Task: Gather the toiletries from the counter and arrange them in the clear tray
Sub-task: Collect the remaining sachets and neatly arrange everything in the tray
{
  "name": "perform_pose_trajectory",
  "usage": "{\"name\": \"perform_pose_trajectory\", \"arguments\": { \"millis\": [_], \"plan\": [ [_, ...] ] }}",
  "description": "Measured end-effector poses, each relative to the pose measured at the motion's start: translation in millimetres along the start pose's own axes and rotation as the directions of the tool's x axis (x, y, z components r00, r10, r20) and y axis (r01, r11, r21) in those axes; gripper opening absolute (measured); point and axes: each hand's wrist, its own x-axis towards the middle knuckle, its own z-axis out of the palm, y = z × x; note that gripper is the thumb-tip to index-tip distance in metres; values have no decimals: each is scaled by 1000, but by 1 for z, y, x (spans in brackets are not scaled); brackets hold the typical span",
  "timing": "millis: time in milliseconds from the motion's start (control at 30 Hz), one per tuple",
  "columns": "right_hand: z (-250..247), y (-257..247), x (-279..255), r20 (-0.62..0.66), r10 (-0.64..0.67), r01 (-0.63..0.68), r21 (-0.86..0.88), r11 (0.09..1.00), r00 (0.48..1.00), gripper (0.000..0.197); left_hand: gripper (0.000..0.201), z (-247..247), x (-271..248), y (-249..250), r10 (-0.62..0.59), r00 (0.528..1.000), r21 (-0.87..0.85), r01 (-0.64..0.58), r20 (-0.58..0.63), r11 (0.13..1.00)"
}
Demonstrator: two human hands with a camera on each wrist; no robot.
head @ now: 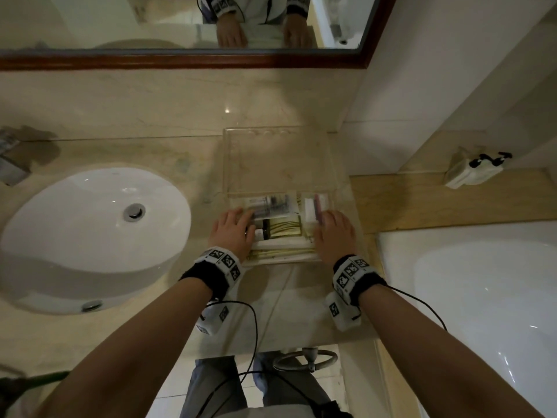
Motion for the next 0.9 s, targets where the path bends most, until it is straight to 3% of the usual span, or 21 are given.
{"name": "perform_pose_trajectory", "arguments": {
  "millis": [167, 267, 367, 433, 500, 633, 767, 900],
  "plan": [
    [-4, 1, -2, 3, 37, -37, 89, 995, 999, 43, 44, -4, -4, -2, -37, 997, -85, 31, -70, 996],
    [-11, 3, -8, -2, 65, -64, 139, 988, 998, 46, 44, -12, -10, -11, -144, 984, -162, 126, -103, 979],
    [-18, 2, -14, 17, 59, -61, 161, 985, 998, 45, 23, -24, -11, -22, -329, 943, -359, 289, -53, 888],
    [-26, -1, -15, 38, 31, -38, 227, 973, 999, 43, 19, -34, -13, -25, -374, 927, -504, 331, 16, 798],
    [-40, -9, -12, 32, -22, 11, 310, 951, 999, 34, 29, -48, -14, -22, -316, 949, -561, 268, 11, 783],
    [-81, -40, 4, 66, -103, 73, 349, 934, 993, 25, 26, -95, -9, 3, -130, 987, -450, 75, -92, 890],
    [-139, -81, 24, 12, -166, 151, 348, 925, 986, 29, 28, -153, 14, 20, -134, 976, -457, 41, -174, 888],
    [-203, -124, 41, -27, -194, 192, 325, 926, 981, 28, 27, -219, 19, 38, -77, 972, -356, -7, -222, 934]
  ]
}}
